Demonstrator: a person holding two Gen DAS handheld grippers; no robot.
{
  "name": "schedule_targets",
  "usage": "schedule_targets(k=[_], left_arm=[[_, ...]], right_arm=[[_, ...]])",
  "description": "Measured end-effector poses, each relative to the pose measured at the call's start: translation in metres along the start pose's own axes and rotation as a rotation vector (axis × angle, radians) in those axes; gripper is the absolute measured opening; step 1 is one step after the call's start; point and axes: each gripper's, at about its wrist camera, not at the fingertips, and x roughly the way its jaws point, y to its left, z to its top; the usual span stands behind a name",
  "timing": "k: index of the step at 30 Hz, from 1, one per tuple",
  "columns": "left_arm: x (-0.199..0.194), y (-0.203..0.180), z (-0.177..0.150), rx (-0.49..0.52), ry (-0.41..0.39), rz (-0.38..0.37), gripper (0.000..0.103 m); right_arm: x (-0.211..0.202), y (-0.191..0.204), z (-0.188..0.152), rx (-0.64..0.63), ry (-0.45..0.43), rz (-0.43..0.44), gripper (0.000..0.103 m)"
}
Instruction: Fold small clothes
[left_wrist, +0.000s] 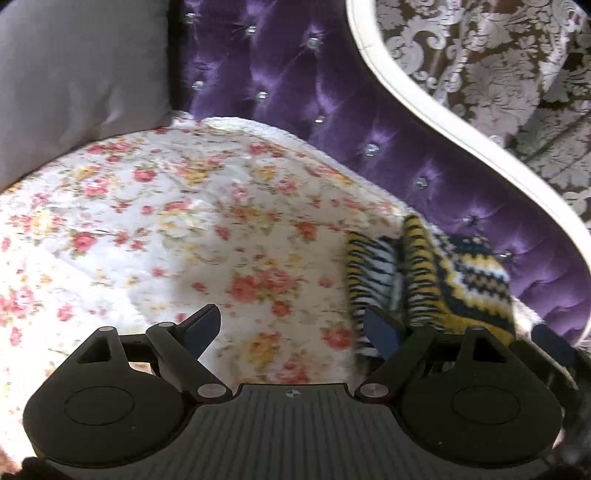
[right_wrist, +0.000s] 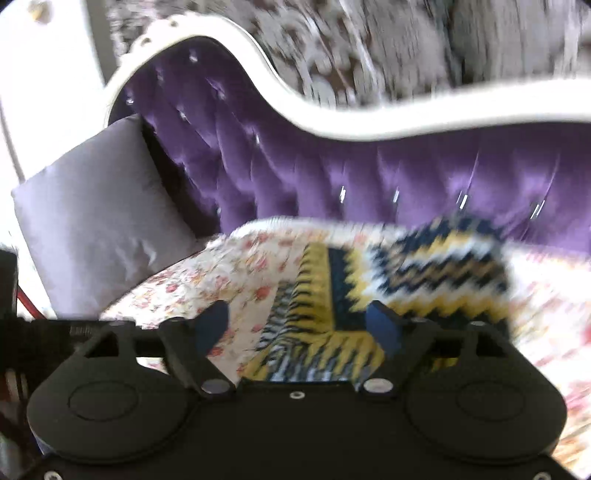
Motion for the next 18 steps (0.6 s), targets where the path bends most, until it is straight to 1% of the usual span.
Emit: schedule_targets(k=[1,3,6,7,8,10,12,13,14,15,16,18], left_arm=[[0.002,-0.003,-0.001,0.004,0.006,-0.01,0.085],[0.005,-0.008,-0.003,0.017,0.017,-0.012,0.085],[0.008,-0.017,-0.005,0.047,0.021,-0.009,0.085],[0.009,-0.019,-0.006,0.052,0.02,-0.009,0.085],[0.009,-0.02,-0.006,0.055,0.019,-0.009,0.085],[0.01,-0.022,-0.006,0.057,0.02,-0.012,0.085],[0.011,-0.022,-0.007,0.057,0.023,-0.013,0.085],[0.011,-0.022,-0.007,0.058,0.027,-0.015,0.085],[0.012,-0.022,-0.007,0.06,0.029,-0.017,0.085],[0.012,-0.022,-0.007,0.063,0.031,-0.018,0.085],[0.013,-0.021,-0.007,0.064,0.031,-0.019,0.085],[0.013,-0.021,-0.007,0.062,0.033,-0.02,0.085]], right_arm=[[-0.005,0.009,-0.004,-0.056,-0.009,-0.043,0.101],[-0.017,0.025,-0.02,-0.185,-0.02,-0.127,0.102],[-0.022,0.051,-0.047,-0.395,0.007,-0.232,0.102],[-0.022,0.059,-0.055,-0.444,0.013,-0.234,0.101],[-0.023,0.065,-0.061,-0.473,0.017,-0.218,0.099],[-0.02,0.076,-0.07,-0.501,0.016,-0.19,0.097],[-0.011,0.087,-0.076,-0.542,0.021,-0.202,0.09],[-0.006,0.09,-0.078,-0.558,0.033,-0.208,0.081],[-0.001,0.091,-0.079,-0.556,0.052,-0.212,0.068],[0.004,0.089,-0.079,-0.536,0.073,-0.205,0.064],[0.007,0.086,-0.079,-0.509,0.082,-0.202,0.063],[0.011,0.082,-0.079,-0.486,0.086,-0.211,0.063]])
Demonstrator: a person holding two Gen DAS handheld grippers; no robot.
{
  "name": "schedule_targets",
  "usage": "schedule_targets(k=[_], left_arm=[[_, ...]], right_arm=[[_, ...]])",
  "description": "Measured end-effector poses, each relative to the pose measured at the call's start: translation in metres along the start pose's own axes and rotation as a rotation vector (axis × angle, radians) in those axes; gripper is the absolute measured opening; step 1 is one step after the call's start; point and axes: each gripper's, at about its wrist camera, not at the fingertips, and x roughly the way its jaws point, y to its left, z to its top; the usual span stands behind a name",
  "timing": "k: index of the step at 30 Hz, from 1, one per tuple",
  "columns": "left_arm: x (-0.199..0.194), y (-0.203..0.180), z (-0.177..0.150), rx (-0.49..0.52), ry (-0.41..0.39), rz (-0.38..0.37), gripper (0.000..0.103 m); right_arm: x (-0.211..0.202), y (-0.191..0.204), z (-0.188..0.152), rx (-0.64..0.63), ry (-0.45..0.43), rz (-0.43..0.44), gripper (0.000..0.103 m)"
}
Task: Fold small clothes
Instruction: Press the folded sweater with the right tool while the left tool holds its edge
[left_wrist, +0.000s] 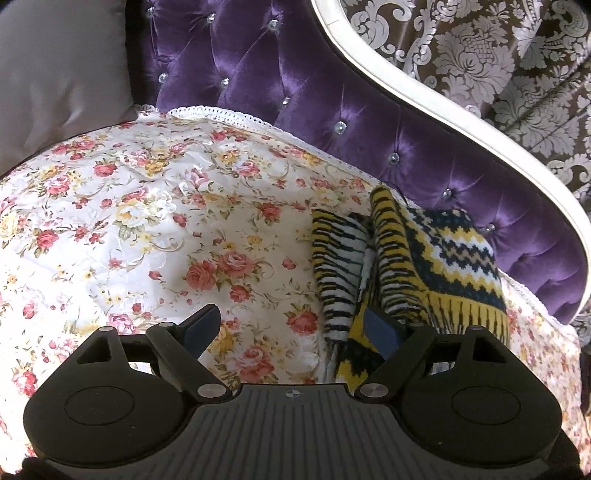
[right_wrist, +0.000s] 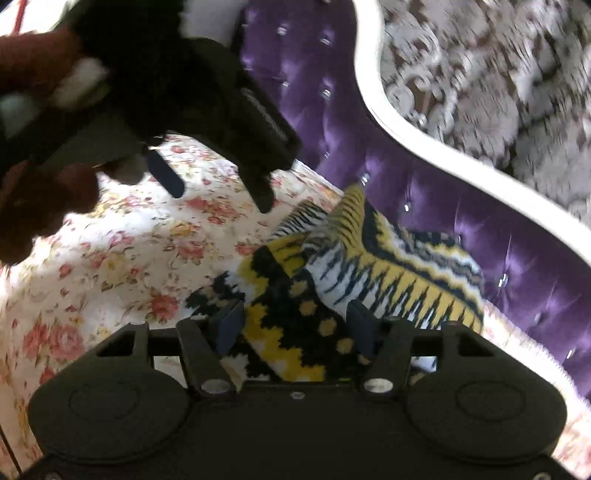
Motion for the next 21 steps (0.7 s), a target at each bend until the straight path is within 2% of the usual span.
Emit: schedule_targets(k=[4,7,9,10,11,12,14,16,18,20,21], left_arm=[[0.001,-0.001,0.0,-0.008,0.003,-0.011,0.085],[0.002,-0.002,-0.002,-0.012,0.012,-0.023,0.085],[0.002,-0.004,-0.003,-0.006,0.016,-0.031,0.085],[0.003,-0.006,-0.004,0.001,0.017,-0.032,0.085],[0.003,-0.007,-0.005,0.007,0.018,-0.03,0.085],[0.004,-0.009,-0.005,0.011,0.018,-0.027,0.085],[0.004,-0.011,-0.006,0.017,0.017,-0.03,0.085],[0.005,-0.014,-0.007,0.02,0.015,-0.034,0.085],[0.006,-0.017,-0.009,0.029,0.013,-0.031,0.085],[0.008,-0.019,-0.013,0.043,0.014,-0.028,0.085],[0.009,-0.021,-0.014,0.05,0.016,-0.026,0.085]], right_arm=[[-0.008,0.015,-0.007,-0.069,-0.008,-0.007,0.066],[-0.002,0.028,-0.013,-0.163,0.006,-0.051,0.067],[-0.002,0.022,-0.015,-0.127,0.002,-0.036,0.059],[-0.003,0.014,-0.015,-0.079,0.006,-0.013,0.043],[-0.004,0.005,-0.014,-0.025,0.006,0.011,0.04],[-0.007,-0.002,-0.013,0.011,0.0,0.028,0.04],[-0.011,-0.007,-0.014,0.028,-0.009,0.035,0.048],[-0.01,-0.002,-0.014,-0.022,-0.002,0.012,0.049],[-0.008,0.005,-0.014,-0.046,-0.003,0.03,0.05],[-0.006,0.014,-0.014,-0.076,-0.016,0.037,0.058],[-0.005,0.019,-0.014,-0.101,-0.03,0.02,0.058]])
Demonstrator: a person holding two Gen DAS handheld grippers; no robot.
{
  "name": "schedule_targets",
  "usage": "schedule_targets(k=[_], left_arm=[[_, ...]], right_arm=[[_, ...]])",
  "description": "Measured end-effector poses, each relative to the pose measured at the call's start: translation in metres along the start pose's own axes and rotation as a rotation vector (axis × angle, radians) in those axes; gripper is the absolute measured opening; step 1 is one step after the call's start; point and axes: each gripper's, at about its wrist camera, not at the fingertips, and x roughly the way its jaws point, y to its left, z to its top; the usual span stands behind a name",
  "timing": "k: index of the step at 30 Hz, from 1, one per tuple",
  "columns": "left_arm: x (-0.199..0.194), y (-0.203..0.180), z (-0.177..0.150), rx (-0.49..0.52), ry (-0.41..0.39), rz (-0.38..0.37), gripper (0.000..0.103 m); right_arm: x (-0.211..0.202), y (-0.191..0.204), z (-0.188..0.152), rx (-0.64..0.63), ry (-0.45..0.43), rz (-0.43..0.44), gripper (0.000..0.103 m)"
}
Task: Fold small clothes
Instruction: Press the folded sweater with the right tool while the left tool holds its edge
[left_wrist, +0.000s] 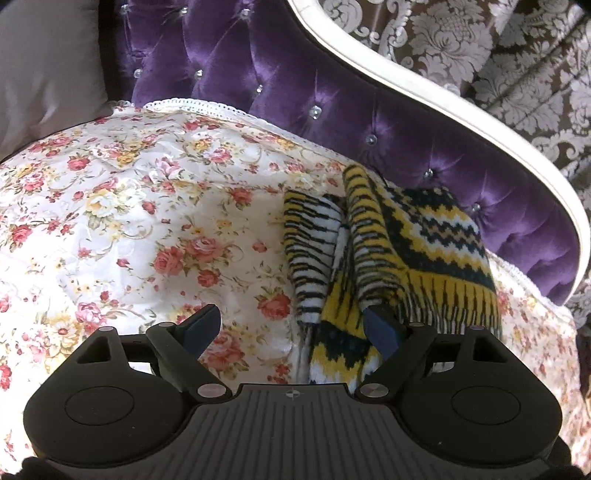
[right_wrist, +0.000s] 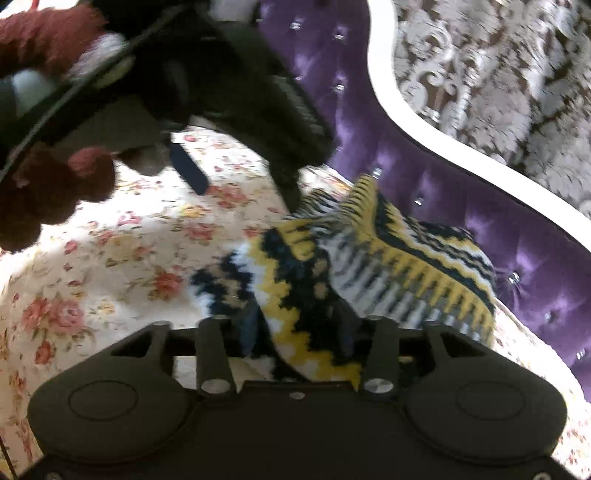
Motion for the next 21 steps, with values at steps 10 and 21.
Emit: schedule_targets(k=[10,21], left_arm=[[0.004,-0.005,0.001,0.029,0.001,0.021,0.085],[-0.01,0.001,0.013,-0.06,-0.012,-0.09,0.085]], right_arm=[[0.003,-0.005,-0.006,0.11,-0.064,-0.088,0.019],[-0.019,-0.045,-0.01,0.344,-0.178,-0.011,0.017]])
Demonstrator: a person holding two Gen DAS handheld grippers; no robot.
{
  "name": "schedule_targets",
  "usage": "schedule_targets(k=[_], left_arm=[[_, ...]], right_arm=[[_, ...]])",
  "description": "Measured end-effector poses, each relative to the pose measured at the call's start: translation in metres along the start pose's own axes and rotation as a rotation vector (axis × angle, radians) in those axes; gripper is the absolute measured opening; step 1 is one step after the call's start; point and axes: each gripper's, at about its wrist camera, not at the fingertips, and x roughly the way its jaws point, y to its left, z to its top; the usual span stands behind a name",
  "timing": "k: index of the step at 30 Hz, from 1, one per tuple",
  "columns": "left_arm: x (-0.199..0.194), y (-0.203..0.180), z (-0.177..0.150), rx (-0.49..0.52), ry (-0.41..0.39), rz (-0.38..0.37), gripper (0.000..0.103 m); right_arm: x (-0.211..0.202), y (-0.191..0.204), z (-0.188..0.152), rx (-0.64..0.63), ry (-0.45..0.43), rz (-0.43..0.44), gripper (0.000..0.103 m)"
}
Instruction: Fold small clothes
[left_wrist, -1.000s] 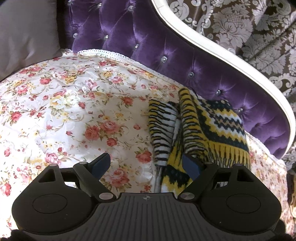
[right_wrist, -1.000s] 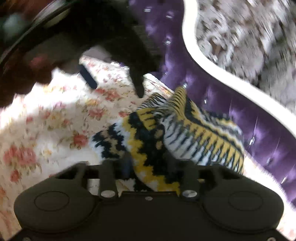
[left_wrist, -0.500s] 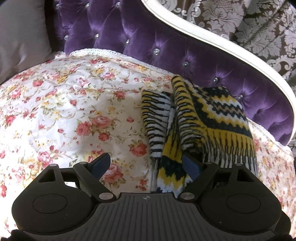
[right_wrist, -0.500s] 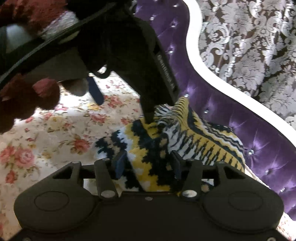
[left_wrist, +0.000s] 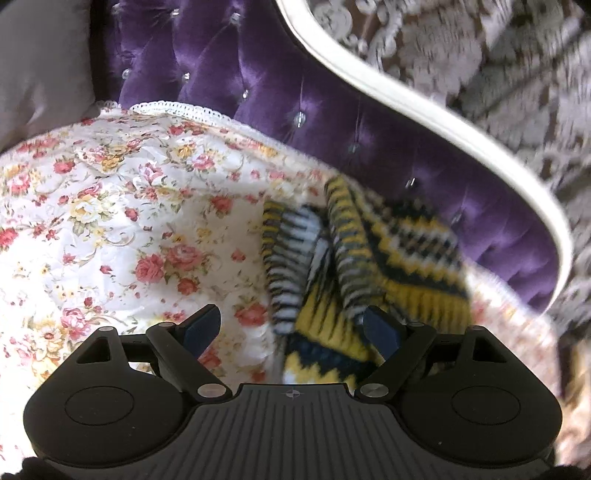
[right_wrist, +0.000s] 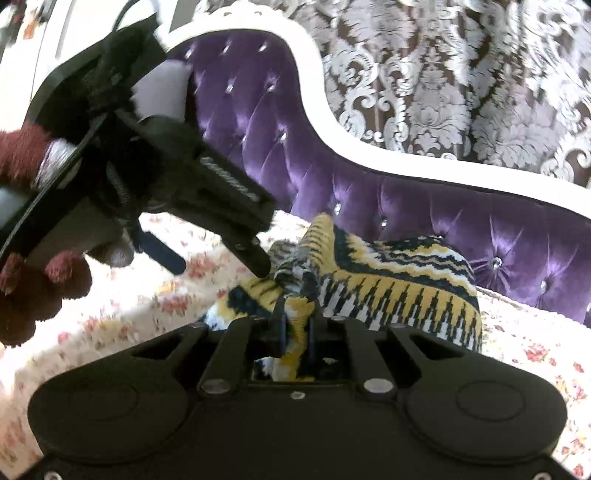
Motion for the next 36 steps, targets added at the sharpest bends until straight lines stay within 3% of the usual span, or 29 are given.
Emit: schedule_targets(k=[6,13,20,26,27,28,30,31,36], left_arm=[[0.007,0.004,0.017,-0.112,0.052,-0.125,0.085],[0.033,-0.032,0.016,0.012,0.164,-0.133,0.086],[0.067,-0.058,0.023,0.026,0.251,-0.194,0.086],[0.086,-0.064,0.025,0.001,0.233,-0.219,0.083],[0.088,-0.065,0.024,0.003,0.235,-0.199,0.071],[0.09,-0.068,0.023,0.01,0.238,-0.162,0.051],[0.094,-0.072,0.022,0.048,0.235,-0.074,0.035],[0.093,-0.074,0.021,0.072,0.231,-0.058,0.029],[0.082,-0.083,0.024,0.153,0.206,-0.035,0.019]], right_arm=[[-0.001,-0.016,0.008,0.069,-0.01,0.016,0.017],[-0.003,-0.017,0.011,0.064,-0.011,0.019,0.017],[-0.007,-0.019,0.015,0.04,-0.008,0.024,0.017],[-0.004,-0.017,0.012,0.031,0.015,0.035,0.017],[-0.004,-0.016,0.011,0.028,0.019,0.039,0.017],[-0.003,-0.015,0.01,0.023,0.022,0.044,0.017],[-0.002,-0.012,0.008,0.012,0.033,0.045,0.017],[-0.001,-0.012,0.007,0.01,0.04,0.047,0.017],[-0.001,-0.009,0.009,-0.005,0.065,0.066,0.017]])
